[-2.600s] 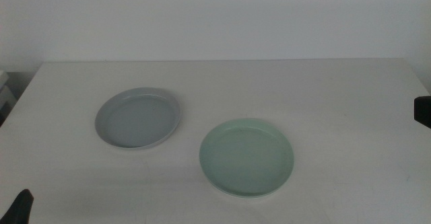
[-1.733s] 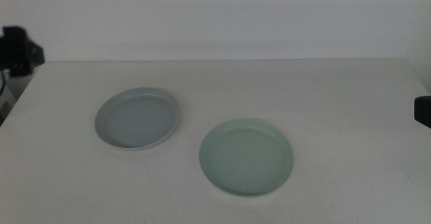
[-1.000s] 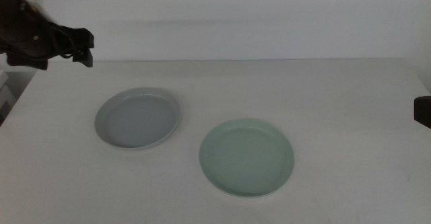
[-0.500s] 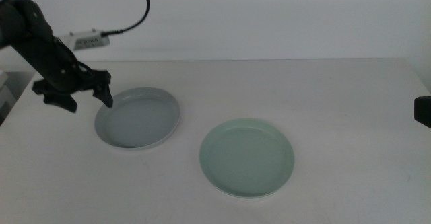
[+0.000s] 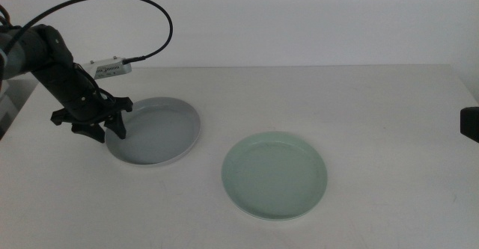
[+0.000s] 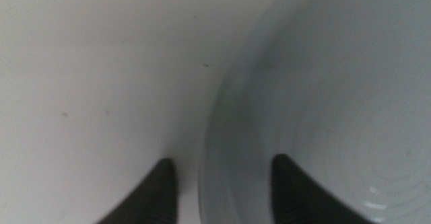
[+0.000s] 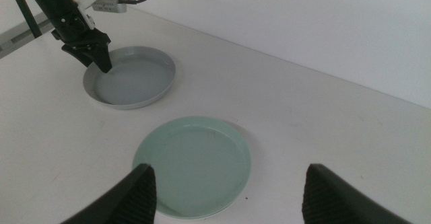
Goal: Stack the three bowls on top of each other.
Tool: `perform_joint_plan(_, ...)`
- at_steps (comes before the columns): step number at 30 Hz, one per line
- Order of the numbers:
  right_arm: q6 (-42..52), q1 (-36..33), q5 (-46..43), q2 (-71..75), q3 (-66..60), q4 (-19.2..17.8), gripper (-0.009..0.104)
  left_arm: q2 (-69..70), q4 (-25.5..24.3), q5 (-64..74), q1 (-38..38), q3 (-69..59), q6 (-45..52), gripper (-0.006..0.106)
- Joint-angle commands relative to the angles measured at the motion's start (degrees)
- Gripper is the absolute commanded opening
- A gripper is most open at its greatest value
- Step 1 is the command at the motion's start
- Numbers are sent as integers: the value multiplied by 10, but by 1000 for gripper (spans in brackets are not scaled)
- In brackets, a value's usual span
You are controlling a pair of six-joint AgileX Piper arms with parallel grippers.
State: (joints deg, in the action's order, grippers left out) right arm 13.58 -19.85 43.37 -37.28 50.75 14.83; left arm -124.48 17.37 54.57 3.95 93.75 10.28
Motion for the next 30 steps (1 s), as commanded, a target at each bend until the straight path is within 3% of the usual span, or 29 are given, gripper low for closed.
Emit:
perform_joint_plan(1,2,1,-40,-1,13,0,55,26,12,-1,0,15,1,30)
perform_joint_plan(4,2,1,-40,-1,13,0,55,32,13,-1,0,15,2,1)
perform_joint_plan(16,2,1,-40,-1,13,0,55,184,11,46,-18,-1,2,0)
perform_joint_plan(22,2,1,-40,-1,13,0,55,258,9,43,-112,-46,-9,0)
perform_joint_plan(30,2,1,-40,-1,13,0,55,240,9,12,-246,-47,-55,0)
